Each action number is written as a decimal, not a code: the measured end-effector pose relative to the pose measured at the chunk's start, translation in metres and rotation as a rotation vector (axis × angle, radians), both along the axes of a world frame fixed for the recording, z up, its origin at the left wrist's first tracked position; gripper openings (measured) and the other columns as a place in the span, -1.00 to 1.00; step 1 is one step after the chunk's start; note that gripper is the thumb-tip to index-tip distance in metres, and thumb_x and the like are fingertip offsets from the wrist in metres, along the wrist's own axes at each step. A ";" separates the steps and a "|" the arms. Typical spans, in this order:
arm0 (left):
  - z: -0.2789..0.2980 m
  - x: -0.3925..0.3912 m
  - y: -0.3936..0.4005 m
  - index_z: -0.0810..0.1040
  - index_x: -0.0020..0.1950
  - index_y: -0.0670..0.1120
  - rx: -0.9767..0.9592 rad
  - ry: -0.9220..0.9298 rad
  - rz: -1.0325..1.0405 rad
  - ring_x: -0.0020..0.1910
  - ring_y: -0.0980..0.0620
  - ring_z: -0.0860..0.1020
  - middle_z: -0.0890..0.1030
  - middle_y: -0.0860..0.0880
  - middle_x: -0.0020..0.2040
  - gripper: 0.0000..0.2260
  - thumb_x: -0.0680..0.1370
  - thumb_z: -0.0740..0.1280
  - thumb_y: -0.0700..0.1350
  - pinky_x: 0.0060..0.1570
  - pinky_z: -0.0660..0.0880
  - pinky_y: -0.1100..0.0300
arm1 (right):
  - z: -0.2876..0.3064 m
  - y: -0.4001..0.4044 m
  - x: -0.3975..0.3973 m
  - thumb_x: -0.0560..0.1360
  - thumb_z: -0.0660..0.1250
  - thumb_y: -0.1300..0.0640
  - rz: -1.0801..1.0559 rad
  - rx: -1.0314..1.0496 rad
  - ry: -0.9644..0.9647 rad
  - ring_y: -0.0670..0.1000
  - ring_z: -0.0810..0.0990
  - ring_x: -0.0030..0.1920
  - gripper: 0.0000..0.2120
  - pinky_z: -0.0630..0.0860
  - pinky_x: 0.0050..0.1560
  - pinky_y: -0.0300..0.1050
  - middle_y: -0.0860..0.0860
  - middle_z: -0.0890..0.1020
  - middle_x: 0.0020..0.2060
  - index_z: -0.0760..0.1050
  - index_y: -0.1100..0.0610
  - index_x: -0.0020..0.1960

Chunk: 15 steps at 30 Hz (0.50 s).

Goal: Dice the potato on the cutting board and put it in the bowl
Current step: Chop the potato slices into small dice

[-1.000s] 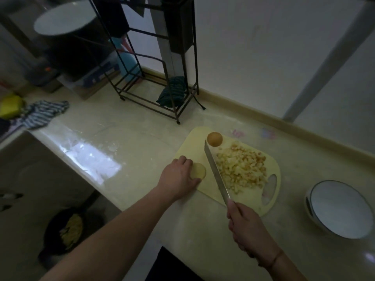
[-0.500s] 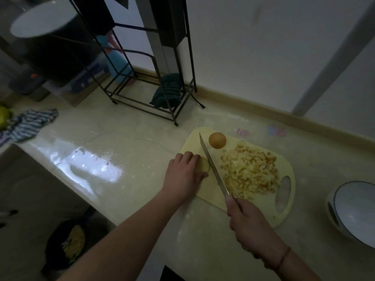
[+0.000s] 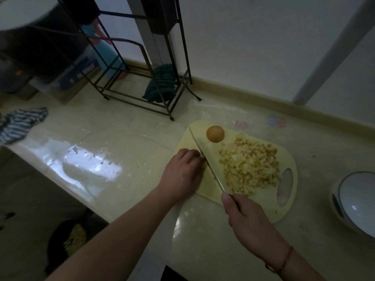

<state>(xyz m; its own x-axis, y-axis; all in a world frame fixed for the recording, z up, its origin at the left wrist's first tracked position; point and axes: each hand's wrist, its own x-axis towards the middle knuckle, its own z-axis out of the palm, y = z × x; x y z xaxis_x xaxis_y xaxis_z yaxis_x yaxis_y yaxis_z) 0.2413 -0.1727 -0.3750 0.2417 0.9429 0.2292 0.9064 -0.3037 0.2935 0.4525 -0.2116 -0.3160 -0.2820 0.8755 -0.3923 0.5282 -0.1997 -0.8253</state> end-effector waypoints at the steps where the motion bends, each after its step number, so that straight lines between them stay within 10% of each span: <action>1: 0.000 0.000 0.000 0.62 0.14 -0.19 -0.001 0.002 0.001 0.02 -0.19 0.52 0.60 -0.15 0.11 -0.75 0.55 0.29 -0.10 -0.04 0.53 -0.07 | 0.000 0.000 0.000 0.57 0.17 -0.13 0.006 0.006 -0.003 -0.14 0.43 -0.45 -0.58 0.40 -0.27 -0.14 -0.01 0.48 -0.49 0.42 0.15 -0.31; 15: -0.005 -0.003 0.002 0.65 0.13 -0.15 0.034 -0.003 -0.037 -0.10 -0.17 0.50 0.62 -0.11 0.06 -0.80 0.54 0.36 -0.16 -0.08 0.48 0.00 | -0.002 -0.011 0.009 0.49 -0.03 -0.28 0.090 0.116 -0.100 -0.15 0.46 -0.36 -0.56 0.26 -0.27 -0.24 -0.06 0.50 -0.43 0.36 0.01 -0.30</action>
<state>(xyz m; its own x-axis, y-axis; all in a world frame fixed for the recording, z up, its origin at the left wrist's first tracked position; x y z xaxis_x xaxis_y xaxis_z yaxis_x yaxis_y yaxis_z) 0.2387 -0.1711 -0.3803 0.2752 0.9250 0.2619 0.8937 -0.3465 0.2850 0.4616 -0.2227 -0.3179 -0.3256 0.8896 -0.3203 0.6204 -0.0546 -0.7824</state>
